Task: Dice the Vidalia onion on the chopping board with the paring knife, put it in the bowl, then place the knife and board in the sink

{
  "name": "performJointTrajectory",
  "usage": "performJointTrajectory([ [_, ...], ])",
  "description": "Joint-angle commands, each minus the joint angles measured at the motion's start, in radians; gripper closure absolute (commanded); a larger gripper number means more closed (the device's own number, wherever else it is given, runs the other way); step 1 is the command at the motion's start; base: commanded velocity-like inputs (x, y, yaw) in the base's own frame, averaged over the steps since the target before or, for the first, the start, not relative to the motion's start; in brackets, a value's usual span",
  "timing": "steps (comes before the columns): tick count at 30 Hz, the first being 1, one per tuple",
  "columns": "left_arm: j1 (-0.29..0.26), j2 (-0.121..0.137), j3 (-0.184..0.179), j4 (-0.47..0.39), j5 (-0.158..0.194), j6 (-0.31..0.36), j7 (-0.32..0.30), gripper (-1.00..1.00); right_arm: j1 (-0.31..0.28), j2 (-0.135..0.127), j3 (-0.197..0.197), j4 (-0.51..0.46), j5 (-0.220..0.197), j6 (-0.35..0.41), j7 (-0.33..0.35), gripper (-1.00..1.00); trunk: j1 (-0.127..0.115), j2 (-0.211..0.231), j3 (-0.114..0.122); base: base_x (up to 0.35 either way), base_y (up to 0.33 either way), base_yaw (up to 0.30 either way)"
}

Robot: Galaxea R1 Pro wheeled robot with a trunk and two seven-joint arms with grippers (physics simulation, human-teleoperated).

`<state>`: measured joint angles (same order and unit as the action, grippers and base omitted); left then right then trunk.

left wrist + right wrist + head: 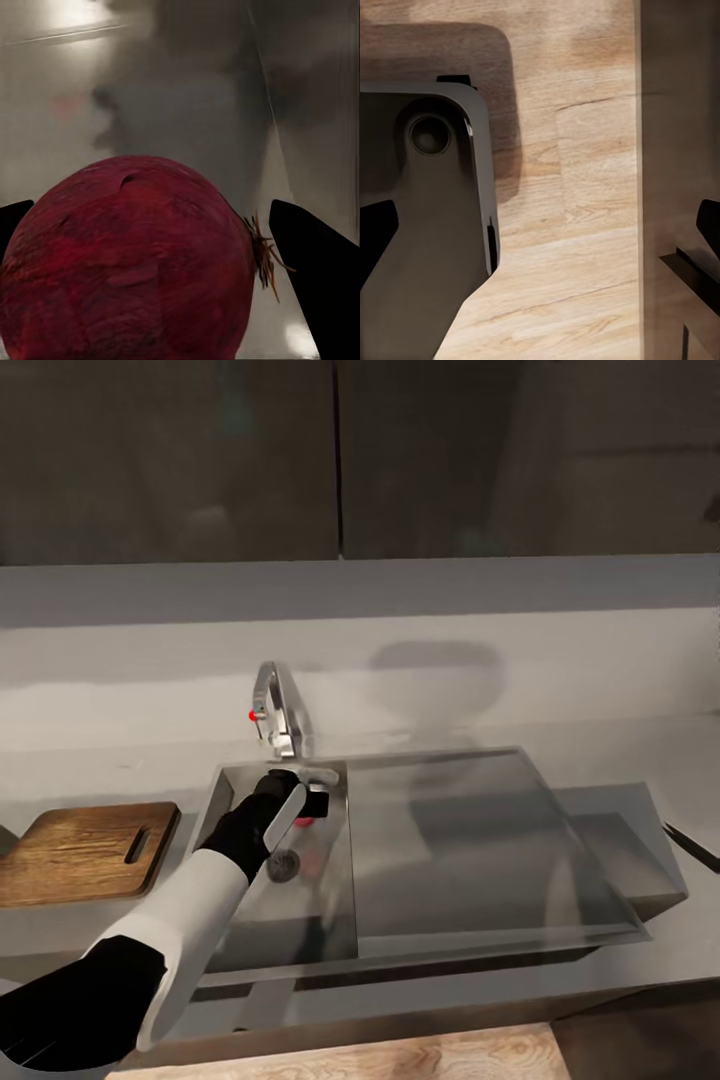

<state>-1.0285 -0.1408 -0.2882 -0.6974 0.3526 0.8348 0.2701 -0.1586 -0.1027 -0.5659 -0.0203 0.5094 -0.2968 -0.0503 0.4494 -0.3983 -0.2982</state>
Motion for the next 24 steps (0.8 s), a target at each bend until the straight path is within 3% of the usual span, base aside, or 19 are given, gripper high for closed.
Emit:
performJointTrajectory([
  [1,-0.001,0.003,-0.003,-0.022,0.010,0.036,0.010,1.00,-0.001,0.000,-0.006,0.002,0.011,-0.004,-0.005,-1.00,0.001,-0.002,0.000,0.000,0.000,0.000],
  [11,-0.001,0.015,-0.002,-0.071,0.009,0.090,0.011,1.00,-0.001,-0.002,-0.006,0.002,0.011,-0.005,-0.004,-1.00,0.001,-0.002,0.016,-0.014,0.016,0.000],
  [15,-0.001,0.015,-0.003,-0.110,0.009,0.125,0.011,1.00,-0.001,-0.002,-0.006,0.002,0.011,-0.005,-0.002,-1.00,0.001,-0.002,0.022,-0.078,0.110,0.000],
  [24,-0.001,0.014,-0.002,-0.128,0.009,0.137,0.011,1.00,-0.001,-0.002,-0.006,0.002,0.011,-0.005,0.000,-1.00,0.001,-0.002,0.036,-0.141,0.154,0.000],
])
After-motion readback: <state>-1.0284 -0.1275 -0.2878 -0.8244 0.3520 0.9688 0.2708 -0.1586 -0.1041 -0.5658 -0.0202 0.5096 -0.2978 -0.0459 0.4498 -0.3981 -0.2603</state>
